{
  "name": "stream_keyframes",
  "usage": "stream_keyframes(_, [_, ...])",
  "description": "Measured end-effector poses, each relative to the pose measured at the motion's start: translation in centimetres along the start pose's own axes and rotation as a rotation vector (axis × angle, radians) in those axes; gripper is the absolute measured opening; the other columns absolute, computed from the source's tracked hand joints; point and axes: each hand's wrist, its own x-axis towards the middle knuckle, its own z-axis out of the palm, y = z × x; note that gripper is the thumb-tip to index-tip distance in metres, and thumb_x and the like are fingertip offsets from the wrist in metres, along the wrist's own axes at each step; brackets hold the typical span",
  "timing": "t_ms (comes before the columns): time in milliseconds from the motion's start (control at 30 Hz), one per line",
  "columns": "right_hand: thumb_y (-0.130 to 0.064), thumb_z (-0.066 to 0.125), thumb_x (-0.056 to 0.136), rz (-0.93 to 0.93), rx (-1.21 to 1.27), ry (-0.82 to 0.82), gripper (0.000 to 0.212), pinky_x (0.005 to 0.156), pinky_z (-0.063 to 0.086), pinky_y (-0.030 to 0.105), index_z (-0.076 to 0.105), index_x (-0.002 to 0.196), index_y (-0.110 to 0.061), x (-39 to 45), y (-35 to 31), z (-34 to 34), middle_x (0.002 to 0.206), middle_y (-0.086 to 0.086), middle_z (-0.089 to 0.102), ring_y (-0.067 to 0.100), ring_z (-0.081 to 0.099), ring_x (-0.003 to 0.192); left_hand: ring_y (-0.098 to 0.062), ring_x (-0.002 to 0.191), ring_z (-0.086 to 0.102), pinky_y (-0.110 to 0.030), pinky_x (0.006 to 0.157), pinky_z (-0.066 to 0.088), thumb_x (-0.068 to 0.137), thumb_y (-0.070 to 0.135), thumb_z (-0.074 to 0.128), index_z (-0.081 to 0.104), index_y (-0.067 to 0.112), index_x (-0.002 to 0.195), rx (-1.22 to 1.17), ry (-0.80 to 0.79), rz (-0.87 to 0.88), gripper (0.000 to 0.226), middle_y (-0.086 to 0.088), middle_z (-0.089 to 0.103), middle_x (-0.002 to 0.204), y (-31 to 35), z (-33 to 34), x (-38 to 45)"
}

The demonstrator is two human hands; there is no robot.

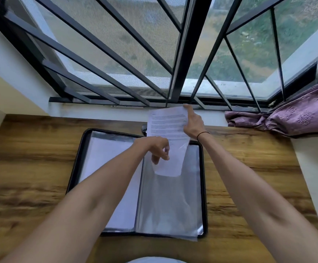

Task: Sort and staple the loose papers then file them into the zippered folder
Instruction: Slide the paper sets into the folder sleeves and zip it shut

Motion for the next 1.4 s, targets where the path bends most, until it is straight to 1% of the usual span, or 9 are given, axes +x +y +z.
stream_keyframes(100, [0.012,0.048,0.074,-0.018,-0.01,0.074,0.091,0.051,0.036,0.037,0.028,0.151,-0.034,0.0,0.4,-0.3,0.073,0.003,0.049,0.028,0.05,0.061,-0.013,0.068,0.076,-0.035,0.09,0.056,0.101,0.046,0.06,0.064,0.018,0.1,-0.037,0.087,0.049,0.029,0.003,0.078,0.073,0.6,0.0,0.4])
stream_keyframes(200, [0.016,0.042,0.07,-0.067,0.002,0.134,0.1,0.047,0.033,0.037,0.026,0.154,-0.036,0.1,1.0,-0.5,0.071,0.0,0.043,0.024,0.042,0.054,-0.013,0.084,0.071,-0.037,0.088,0.055,0.095,0.069,0.054,0.066,0.023,0.095,0.162,0.156,0.017,0.048,0.011,0.075,0.07,0.8,0.4,0.9])
stream_keyframes(333, [0.017,0.041,0.072,-0.102,0.053,0.175,0.1,0.046,0.04,0.045,0.026,0.154,-0.038,-0.2,1.1,-0.7,0.071,0.015,0.052,0.026,0.044,0.053,-0.01,0.081,0.068,-0.034,0.08,0.057,0.083,0.084,0.051,0.074,0.019,0.091,0.29,0.221,-0.058,0.069,0.01,0.073,0.064,0.1,0.5,1.2])
stream_keyframes(500, [0.016,0.042,0.076,0.01,0.188,-0.047,0.085,0.052,0.042,0.034,0.036,0.142,-0.037,-0.4,1.8,-1.9,0.095,0.02,0.061,0.022,0.05,0.062,-0.007,0.086,0.068,-0.036,0.079,0.055,0.085,0.07,0.067,0.067,0.028,0.092,0.025,0.317,-0.001,0.042,0.012,0.072,0.075,-1.3,0.4,0.6])
stream_keyframes(633, [0.017,0.044,0.071,0.072,0.19,-0.255,0.086,0.054,0.04,0.036,0.037,0.132,-0.044,-0.8,2.7,-1.8,0.08,0.008,0.045,0.023,0.044,0.064,-0.006,0.076,0.074,-0.038,0.083,0.06,0.097,0.039,0.069,0.07,0.017,0.093,-0.275,0.328,0.114,0.023,0.005,0.078,0.076,-2.0,0.6,0.1])
stream_keyframes(933, [-0.005,0.055,0.067,0.115,0.338,-0.316,0.062,0.064,0.047,0.04,0.047,0.121,-0.034,-0.4,0.8,-1.7,0.095,0.012,0.051,0.025,0.052,0.078,-0.019,0.079,0.072,-0.043,0.083,0.058,0.097,0.028,0.07,0.072,0.015,0.093,-0.403,0.528,0.181,0.014,0.001,0.076,0.079,-0.8,1.7,0.7])
stream_keyframes(1067, [-0.011,0.068,0.082,0.084,0.084,-0.539,0.054,0.072,0.058,0.045,0.044,0.129,-0.022,-0.1,-0.2,-1.9,0.111,0.011,0.054,0.029,0.062,0.092,-0.014,0.081,0.071,-0.035,0.081,0.057,0.097,0.028,0.07,0.074,0.016,0.094,-0.4,0.55,0.214,0.013,0.002,0.076,0.082,-0.4,2.2,0.7])
stream_keyframes(1200, [-0.014,0.08,0.078,0.031,-0.221,-0.355,0.063,0.076,0.054,0.045,0.038,0.125,-0.02,-0.6,-0.6,-1.2,0.114,0.013,0.053,0.035,0.059,0.095,-0.006,0.084,0.068,-0.034,0.083,0.057,0.096,0.035,0.071,0.074,0.02,0.093,-0.371,0.631,0.177,0.015,0.009,0.074,0.082,-0.4,2.8,1.0])
stream_keyframes(1400, [-0.002,0.074,0.079,-0.009,0.014,-0.354,0.063,0.06,0.045,0.036,0.035,0.124,-0.022,-0.7,-0.4,-0.3,0.091,0.008,0.052,0.025,0.053,0.078,-0.008,0.09,0.067,-0.039,0.085,0.052,0.091,0.056,0.068,0.066,0.033,0.101,-0.203,0.657,0.039,0.025,0.013,0.072,0.093,-1.8,2.9,0.8])
